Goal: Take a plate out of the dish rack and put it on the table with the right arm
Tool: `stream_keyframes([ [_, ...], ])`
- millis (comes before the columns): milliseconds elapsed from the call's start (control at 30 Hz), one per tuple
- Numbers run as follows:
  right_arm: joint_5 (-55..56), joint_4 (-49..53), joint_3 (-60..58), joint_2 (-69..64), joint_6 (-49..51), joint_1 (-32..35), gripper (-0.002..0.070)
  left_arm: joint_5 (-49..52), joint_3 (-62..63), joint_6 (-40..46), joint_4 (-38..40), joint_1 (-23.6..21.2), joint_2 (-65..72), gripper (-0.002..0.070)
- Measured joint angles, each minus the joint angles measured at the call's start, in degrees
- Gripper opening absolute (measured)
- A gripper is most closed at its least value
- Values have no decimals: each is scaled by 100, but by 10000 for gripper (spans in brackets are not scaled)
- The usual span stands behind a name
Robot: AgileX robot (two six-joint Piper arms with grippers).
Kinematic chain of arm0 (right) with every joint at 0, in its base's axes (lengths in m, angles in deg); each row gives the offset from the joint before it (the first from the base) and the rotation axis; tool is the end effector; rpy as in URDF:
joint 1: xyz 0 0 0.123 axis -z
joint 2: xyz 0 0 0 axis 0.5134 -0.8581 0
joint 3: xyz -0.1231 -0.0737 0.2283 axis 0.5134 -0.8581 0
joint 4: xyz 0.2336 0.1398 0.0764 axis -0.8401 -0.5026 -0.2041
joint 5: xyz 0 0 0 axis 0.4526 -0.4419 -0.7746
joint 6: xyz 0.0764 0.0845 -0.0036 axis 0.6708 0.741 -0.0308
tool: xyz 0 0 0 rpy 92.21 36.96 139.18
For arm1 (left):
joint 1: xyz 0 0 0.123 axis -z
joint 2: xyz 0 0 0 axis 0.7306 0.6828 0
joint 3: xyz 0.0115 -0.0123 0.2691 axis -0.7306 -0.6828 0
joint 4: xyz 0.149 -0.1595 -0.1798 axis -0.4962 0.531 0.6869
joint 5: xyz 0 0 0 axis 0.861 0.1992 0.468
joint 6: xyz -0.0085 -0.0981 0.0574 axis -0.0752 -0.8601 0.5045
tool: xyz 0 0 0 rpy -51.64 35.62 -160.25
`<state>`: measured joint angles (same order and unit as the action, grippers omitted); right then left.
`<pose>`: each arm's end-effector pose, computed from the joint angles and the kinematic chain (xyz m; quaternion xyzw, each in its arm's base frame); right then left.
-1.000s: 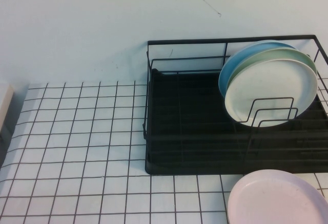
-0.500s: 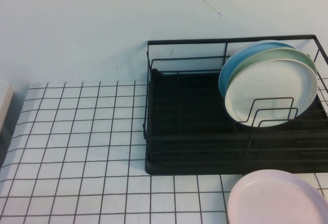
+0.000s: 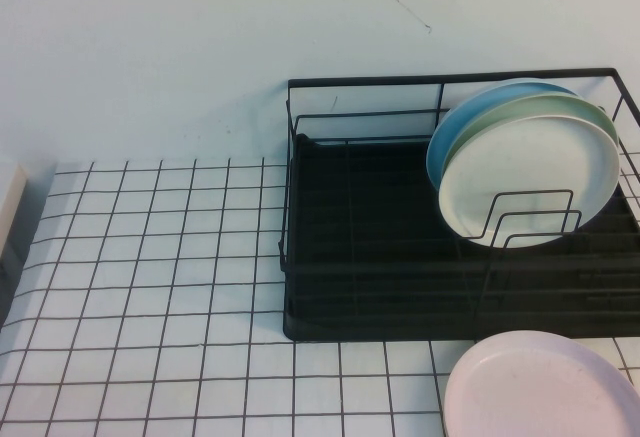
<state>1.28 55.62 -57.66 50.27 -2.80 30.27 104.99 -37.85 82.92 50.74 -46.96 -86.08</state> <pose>0.1221 -0.0010 0.1680 -0.0240 0.7979 -0.0242 0.6019 0.1225 -0.0069 0.1735 -0.0334 0.7873 -0.0643 0.6123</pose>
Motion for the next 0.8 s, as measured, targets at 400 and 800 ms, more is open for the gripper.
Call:
stream_keyframes([
  [400, 0, 20, 0, 0, 58, 0, -2, 0, 0, -28, 0, 0, 0, -4],
  [800, 0, 20, 0, 0, 90, 0, -2, 0, 0, -28, 0, 0, 0, -4],
])
